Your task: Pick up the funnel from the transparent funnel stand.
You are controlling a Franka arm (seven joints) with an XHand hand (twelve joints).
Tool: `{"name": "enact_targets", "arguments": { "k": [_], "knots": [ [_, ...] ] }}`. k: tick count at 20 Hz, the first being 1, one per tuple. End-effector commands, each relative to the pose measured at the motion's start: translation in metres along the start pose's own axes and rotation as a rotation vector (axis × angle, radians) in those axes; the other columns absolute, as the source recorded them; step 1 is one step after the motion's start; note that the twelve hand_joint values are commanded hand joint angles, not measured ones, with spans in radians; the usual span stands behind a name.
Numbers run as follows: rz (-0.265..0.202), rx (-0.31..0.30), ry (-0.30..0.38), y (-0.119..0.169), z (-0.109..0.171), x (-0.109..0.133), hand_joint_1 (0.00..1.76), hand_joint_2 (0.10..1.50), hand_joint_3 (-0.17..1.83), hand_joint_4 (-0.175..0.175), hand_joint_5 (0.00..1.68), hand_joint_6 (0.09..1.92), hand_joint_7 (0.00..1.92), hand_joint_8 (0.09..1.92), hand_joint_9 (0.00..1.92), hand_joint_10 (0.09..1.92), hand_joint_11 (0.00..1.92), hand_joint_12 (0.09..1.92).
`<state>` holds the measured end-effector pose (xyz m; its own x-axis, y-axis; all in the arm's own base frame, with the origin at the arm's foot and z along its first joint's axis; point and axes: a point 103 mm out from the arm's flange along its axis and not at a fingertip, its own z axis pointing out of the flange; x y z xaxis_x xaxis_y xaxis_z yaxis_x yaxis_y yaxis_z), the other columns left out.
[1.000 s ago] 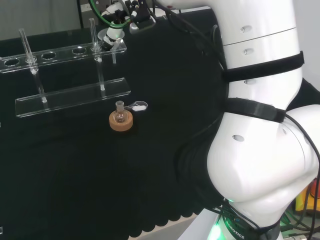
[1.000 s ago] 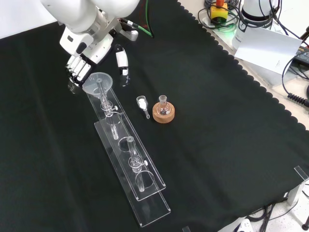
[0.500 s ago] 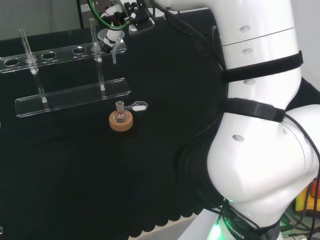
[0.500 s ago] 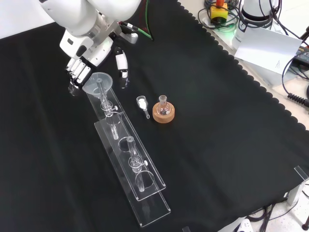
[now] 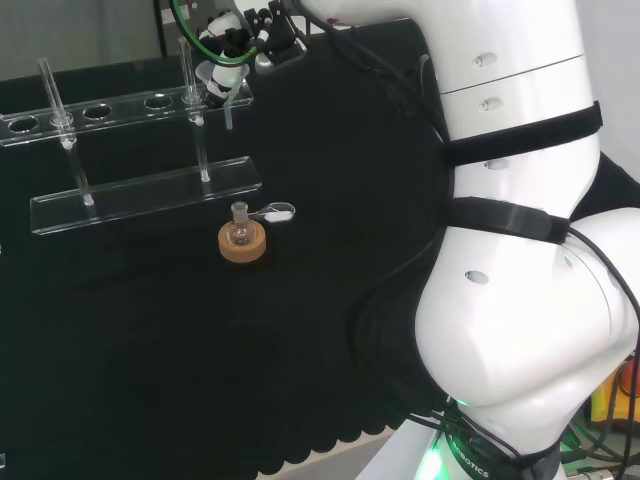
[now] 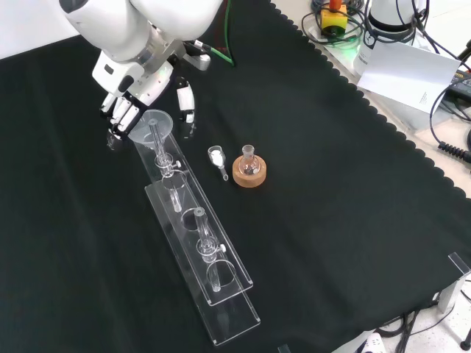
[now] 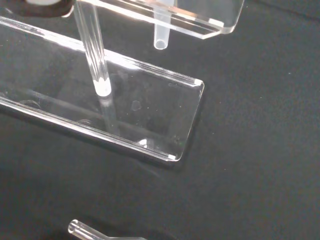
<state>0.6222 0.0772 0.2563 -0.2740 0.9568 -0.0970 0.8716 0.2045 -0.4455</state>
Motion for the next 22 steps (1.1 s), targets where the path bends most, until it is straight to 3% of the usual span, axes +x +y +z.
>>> {"name": "enact_targets", "arguments": {
  "k": [1,11,17,22],
  "knots": [
    [0.003,-0.008,-0.029,0.0,-0.001,0.0,0.68,0.7,0.35,-0.052,0.09,0.09,0.1,0.72,0.53,0.69,0.13,1.48],
    [0.019,-0.056,-0.111,-0.002,-0.01,0.005,0.8,0.68,0.47,-0.039,0.51,0.12,0.4,0.77,0.69,0.67,0.19,1.41],
    [0.03,-0.117,-0.168,-0.011,-0.026,0.006,0.86,0.66,0.56,-0.028,0.61,0.7,0.5,0.79,0.78,0.65,0.28,1.36],
    [0.039,-0.135,-0.188,-0.029,-0.049,0.004,0.88,0.66,0.58,-0.025,0.62,0.82,0.52,0.8,0.81,0.67,0.31,1.35]
  ]
}}
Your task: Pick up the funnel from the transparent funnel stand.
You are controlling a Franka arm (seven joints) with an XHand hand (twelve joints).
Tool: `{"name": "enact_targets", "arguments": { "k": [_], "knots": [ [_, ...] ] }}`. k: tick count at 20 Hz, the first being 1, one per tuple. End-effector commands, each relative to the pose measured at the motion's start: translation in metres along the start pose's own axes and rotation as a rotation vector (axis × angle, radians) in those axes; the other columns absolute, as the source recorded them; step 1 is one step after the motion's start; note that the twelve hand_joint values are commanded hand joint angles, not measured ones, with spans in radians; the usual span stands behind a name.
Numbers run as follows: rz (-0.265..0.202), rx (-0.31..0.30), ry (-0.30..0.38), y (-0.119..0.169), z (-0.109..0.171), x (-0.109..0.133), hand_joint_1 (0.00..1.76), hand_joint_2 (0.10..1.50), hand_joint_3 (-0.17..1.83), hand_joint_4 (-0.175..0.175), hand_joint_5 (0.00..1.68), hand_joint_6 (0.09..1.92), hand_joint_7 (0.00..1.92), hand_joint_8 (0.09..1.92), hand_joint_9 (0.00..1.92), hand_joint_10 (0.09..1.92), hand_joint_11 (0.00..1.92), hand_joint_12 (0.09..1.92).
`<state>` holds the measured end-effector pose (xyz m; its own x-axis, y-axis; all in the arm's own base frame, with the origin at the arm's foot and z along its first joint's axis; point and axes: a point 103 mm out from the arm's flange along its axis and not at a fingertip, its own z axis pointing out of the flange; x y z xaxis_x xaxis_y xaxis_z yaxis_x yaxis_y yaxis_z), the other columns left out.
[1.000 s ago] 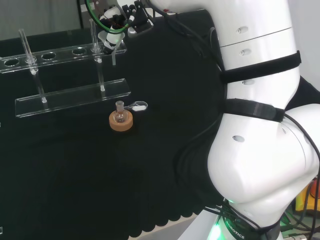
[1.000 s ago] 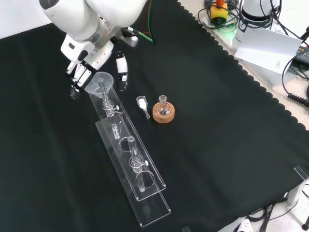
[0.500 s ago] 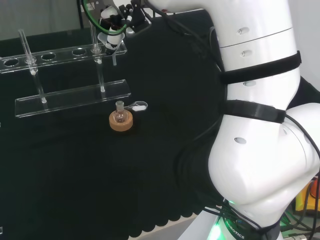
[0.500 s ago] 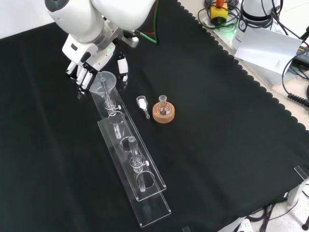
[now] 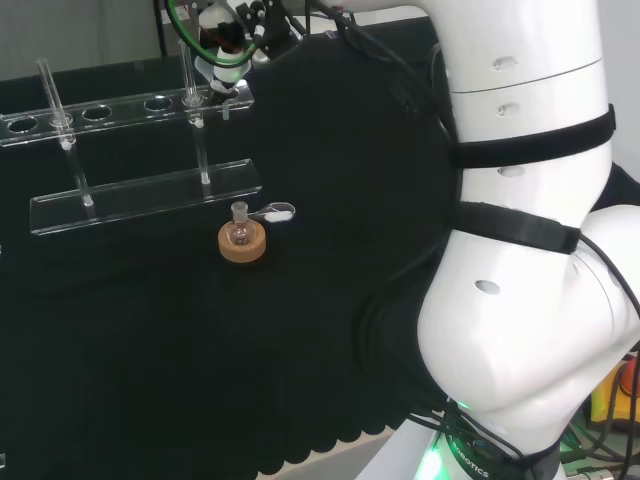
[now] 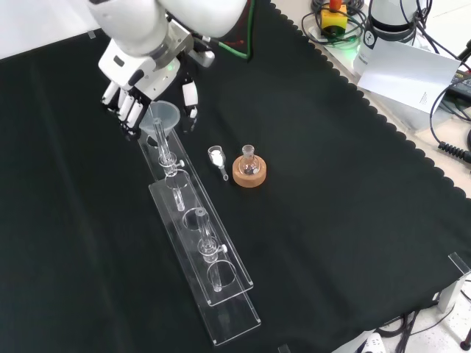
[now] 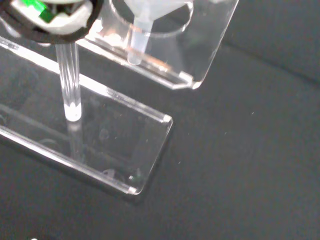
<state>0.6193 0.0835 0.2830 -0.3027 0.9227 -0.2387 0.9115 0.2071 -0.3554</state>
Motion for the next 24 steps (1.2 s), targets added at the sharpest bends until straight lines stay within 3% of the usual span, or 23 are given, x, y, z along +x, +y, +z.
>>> {"name": "enact_targets", "arguments": {
  "k": [1,13,24],
  "knots": [
    [0.018,-0.042,-0.045,-0.018,-0.032,-0.005,0.88,0.66,0.58,-0.025,0.63,0.83,0.53,0.8,0.81,0.67,0.31,1.35],
    [0.097,-0.027,-0.102,-0.088,-0.079,-0.019,0.89,0.65,0.61,-0.026,0.59,0.86,0.5,0.8,0.83,0.68,0.33,1.34],
    [0.126,-0.011,-0.095,-0.146,-0.074,-0.006,0.89,0.64,0.62,-0.027,0.56,0.86,0.48,0.8,0.84,0.69,0.33,1.34]
  ]
}}
